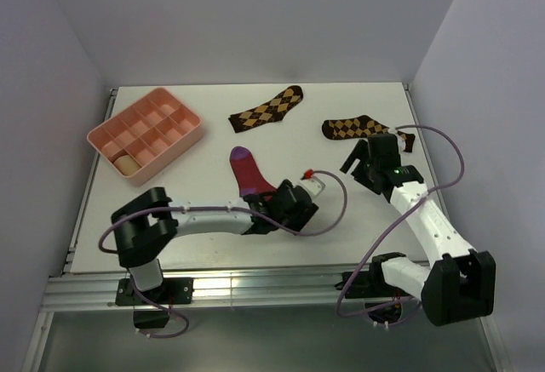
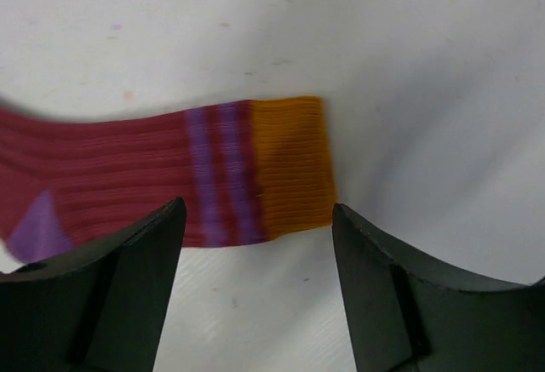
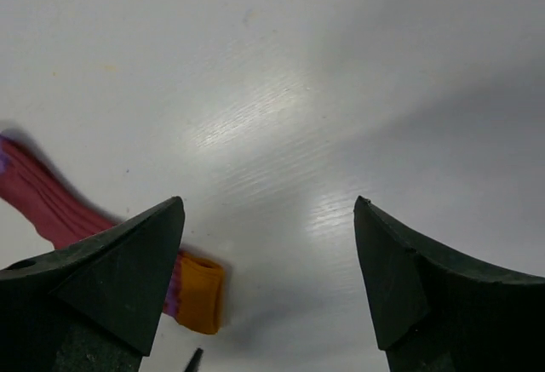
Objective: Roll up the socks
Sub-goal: Move the sock to the center of the board.
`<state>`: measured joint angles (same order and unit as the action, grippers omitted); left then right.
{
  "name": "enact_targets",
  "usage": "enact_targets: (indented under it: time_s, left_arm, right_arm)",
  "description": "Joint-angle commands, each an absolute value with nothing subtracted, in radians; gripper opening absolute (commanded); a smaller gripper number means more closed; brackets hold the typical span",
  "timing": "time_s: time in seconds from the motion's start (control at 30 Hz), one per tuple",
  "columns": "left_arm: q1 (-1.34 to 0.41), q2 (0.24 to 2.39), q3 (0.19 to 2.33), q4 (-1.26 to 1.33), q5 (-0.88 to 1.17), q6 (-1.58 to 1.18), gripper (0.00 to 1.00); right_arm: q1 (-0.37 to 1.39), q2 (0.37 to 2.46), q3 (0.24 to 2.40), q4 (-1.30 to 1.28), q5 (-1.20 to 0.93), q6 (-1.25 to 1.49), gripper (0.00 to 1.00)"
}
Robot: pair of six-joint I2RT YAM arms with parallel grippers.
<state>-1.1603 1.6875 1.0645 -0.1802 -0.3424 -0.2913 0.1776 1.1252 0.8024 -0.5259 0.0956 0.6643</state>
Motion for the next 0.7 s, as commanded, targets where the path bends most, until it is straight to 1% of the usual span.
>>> enact_targets:
  time_s: [0.0,0.03,0.1,0.13,0.23,0.57,0.6,0.67]
  left_arm:
    - [-1.247,1.778,1.155,-0.133,-0.466,-0.238,0.73]
    - [-1.270,1.799,1.164,-0.135,-0.474,-0.239,0.71]
    - [-1.282,1.850,1.186,-0.144,-0.480,-0.251,0.68]
    - [-1.288,1.871,1.187,-0.144,-0.483,-0.252,0.65]
    - [-1.301,1.902,1.192,-0.152,-0.495,-0.252,0.61]
    - [-1.316,1.976,1.203,-0.221,-0.581,-0.282,0.55]
    - [-1.315,1.979,1.203,-0.227,-0.586,-0.285,0.53]
    - [-1.315,1.991,1.200,-0.238,-0.591,-0.293,0.40]
  right_arm:
    - [0.106,1.049,0.766,-0.515,0.063,0.666,0.88]
    - [0.091,1.043,0.761,-0.531,0.057,0.661,0.88]
    - [0.055,1.025,0.746,-0.537,0.038,0.652,0.88]
    - [0.048,1.017,0.739,-0.544,0.037,0.652,0.88]
    - [0.026,0.986,0.715,-0.545,0.022,0.657,0.87]
    - [0.008,0.966,0.669,-0.503,-0.078,0.660,0.84]
    - [0.008,0.966,0.664,-0.500,-0.086,0.661,0.84]
    - [0.008,0.969,0.658,-0.485,-0.103,0.664,0.83]
